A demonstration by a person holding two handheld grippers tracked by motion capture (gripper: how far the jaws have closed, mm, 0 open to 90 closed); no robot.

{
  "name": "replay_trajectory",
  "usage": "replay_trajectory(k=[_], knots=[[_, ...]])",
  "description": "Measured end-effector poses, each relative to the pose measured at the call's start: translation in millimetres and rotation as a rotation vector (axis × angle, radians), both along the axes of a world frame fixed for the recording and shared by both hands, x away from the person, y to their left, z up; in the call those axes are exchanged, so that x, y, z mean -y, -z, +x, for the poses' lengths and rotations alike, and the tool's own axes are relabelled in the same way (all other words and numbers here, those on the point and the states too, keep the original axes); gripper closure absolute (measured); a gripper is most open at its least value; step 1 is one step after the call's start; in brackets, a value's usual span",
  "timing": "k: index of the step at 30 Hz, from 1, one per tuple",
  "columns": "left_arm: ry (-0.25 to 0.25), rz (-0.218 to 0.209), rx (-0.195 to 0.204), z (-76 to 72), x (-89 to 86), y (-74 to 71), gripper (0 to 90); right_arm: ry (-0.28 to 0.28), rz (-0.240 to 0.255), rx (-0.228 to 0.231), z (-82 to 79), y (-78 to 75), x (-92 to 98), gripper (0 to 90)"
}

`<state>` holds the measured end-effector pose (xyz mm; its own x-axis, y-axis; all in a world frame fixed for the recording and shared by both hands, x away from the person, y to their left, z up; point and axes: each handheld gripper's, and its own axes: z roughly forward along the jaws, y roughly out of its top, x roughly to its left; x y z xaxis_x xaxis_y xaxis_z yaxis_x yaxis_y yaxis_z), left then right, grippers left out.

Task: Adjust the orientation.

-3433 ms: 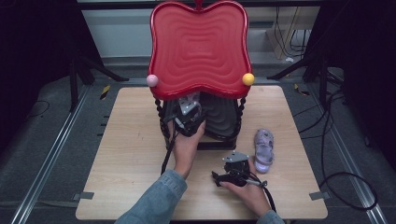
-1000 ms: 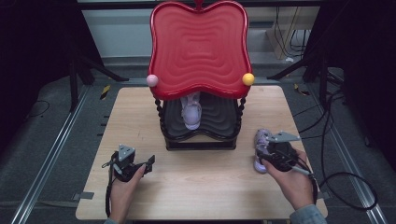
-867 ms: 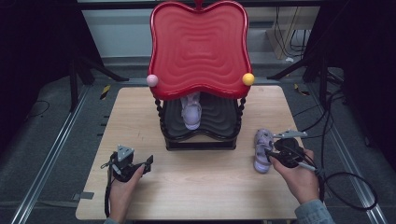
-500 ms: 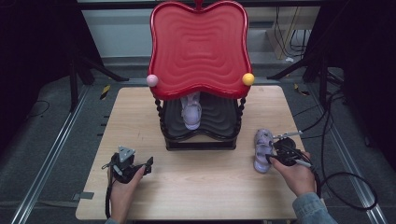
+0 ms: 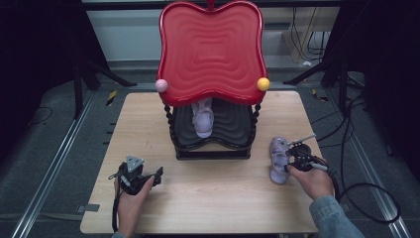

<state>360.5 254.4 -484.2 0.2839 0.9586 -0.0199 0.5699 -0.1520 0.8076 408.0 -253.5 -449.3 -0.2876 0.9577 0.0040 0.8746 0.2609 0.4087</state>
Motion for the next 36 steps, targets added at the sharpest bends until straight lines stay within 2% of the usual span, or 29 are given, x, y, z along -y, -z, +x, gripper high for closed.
replay_trajectory(k=[7,8,9,12,13,15,16,17,18,19,20,21,23,24,25,28,30,33,36], knots=[[-0.006,0.006,0.001,0.3,-1.6,0.1,14.2,-0.063,-0.006,0.005,-5.2,-5.4,11.1,82.2],[-0.007,0.008,0.004,0.5,-1.6,-0.1,14.2,-0.082,-0.005,0.010,-12.7,-9.6,15.5,82.5],[-0.007,0.008,0.004,0.5,-1.6,-0.1,14.3,-0.082,-0.005,0.010,-12.7,-9.6,15.5,82.5],[-0.008,0.010,0.004,1.3,-0.3,0.3,14.5,-0.157,-0.011,0.018,-33.6,-16.7,14.4,82.6],[-0.008,0.010,0.004,1.3,-0.3,0.3,14.5,-0.157,-0.011,0.018,-33.6,-16.7,14.4,82.6],[-0.006,0.014,0.004,1.4,0.2,0.3,14.5,-0.212,-0.008,0.025,-42.9,-20.1,7.7,82.7],[-0.005,0.018,0.005,1.5,0.6,0.3,14.5,-0.268,0.009,0.025,-48.7,-22.3,-2.1,82.6],[-0.005,0.018,0.005,1.5,0.6,0.3,14.5,-0.268,0.009,0.025,-48.7,-22.3,-2.1,82.6],[-0.002,0.019,0.003,1.5,0.9,0.4,14.5,-0.334,0.020,0.024,-50.0,-23.0,-16.5,82.5],[-0.002,0.019,0.003,1.5,0.9,0.4,14.4,-0.334,0.020,0.024,-50.0,-23.0,-16.5,82.5],[-0.003,0.016,-0.001,1.3,0.2,0.8,14.5,-0.397,0.024,0.022,-48.5,-23.1,-35.1,82.4],[-0.003,0.016,-0.001,1.3,0.2,0.8,14.5,-0.397,0.024,0.022,-48.5,-23.1,-35.1,82.4],[-0.007,0.015,-0.001,1.8,-0.8,1.2,14.5,-0.463,0.025,0.020,-45.3,-22.9,-55.3,82.5],[-0.008,0.014,-0.001,1.8,-1.9,1.0,14.4,-0.519,0.035,0.024,-40.5,-22.2,-73.2,82.5],[-0.008,0.015,0.000,1.7,-1.9,1.0,14.5,-0.544,0.032,0.028,-37.6,-21.5,-80.4,82.5],[-0.004,0.012,-0.001,1.8,-1.1,1.2,14.4,-0.576,0.030,0.028,-32.3,-19.8,-91.5,82.5],[0.003,0.017,-0.003,2.2,-0.1,1.7,14.4,-0.606,0.005,0.019,-26.5,-15.9,-99.1,82.2],[0.004,0.016,-0.003,2.4,0.4,2.0,14.5,-0.612,-0.016,0.004,-23.6,-10.9,-98.3,82.0],[0.004,0.019,-0.005,2.7,0.7,2.4,14.5,-0.617,-0.018,0.002,-22.8,-9.8,-96.7,81.6]])
